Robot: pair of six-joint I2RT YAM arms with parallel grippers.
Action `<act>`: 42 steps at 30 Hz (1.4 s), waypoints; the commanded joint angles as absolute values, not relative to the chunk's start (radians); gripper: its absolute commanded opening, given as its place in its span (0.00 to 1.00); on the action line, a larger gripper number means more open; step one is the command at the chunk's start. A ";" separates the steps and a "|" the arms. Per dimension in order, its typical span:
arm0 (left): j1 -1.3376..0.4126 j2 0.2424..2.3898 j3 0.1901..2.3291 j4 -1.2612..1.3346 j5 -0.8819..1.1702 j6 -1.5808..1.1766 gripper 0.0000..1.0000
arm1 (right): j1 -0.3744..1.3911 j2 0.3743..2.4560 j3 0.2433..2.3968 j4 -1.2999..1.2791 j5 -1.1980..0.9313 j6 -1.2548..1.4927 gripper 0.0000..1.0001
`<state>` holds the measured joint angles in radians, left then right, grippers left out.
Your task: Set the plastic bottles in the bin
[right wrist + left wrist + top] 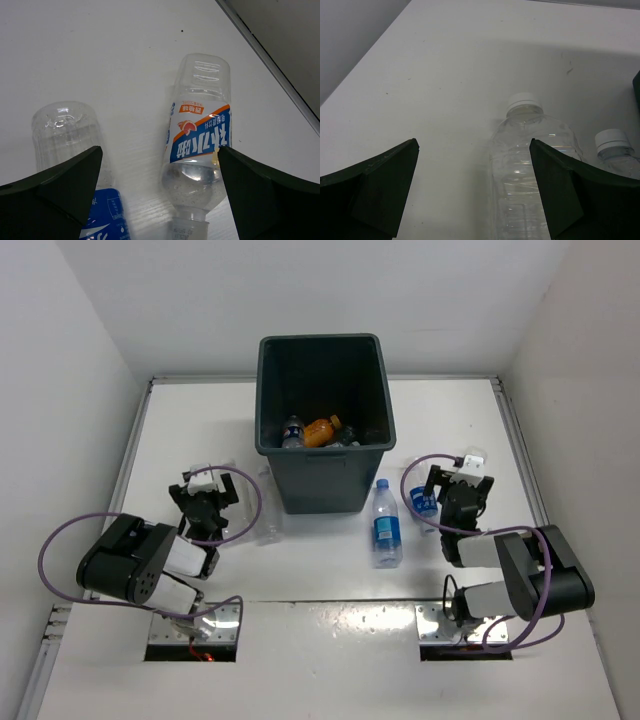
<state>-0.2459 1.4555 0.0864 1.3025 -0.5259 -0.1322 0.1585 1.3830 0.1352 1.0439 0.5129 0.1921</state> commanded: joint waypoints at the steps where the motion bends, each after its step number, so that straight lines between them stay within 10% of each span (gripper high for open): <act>1: -0.238 1.442 0.091 1.365 -0.531 -0.141 1.00 | 0.156 1.374 0.166 1.078 0.506 0.212 1.00; 21: -0.238 1.451 0.091 1.374 -0.531 -0.141 1.00 | 0.101 1.364 0.156 1.080 0.322 0.199 1.00; 30: -0.238 1.451 0.091 1.374 -0.531 -0.141 1.00 | 0.216 0.990 0.222 0.789 0.567 0.202 1.00; 42: -0.238 1.451 0.091 1.362 -0.531 -0.141 1.00 | 0.160 1.058 0.888 -0.466 0.604 0.540 1.00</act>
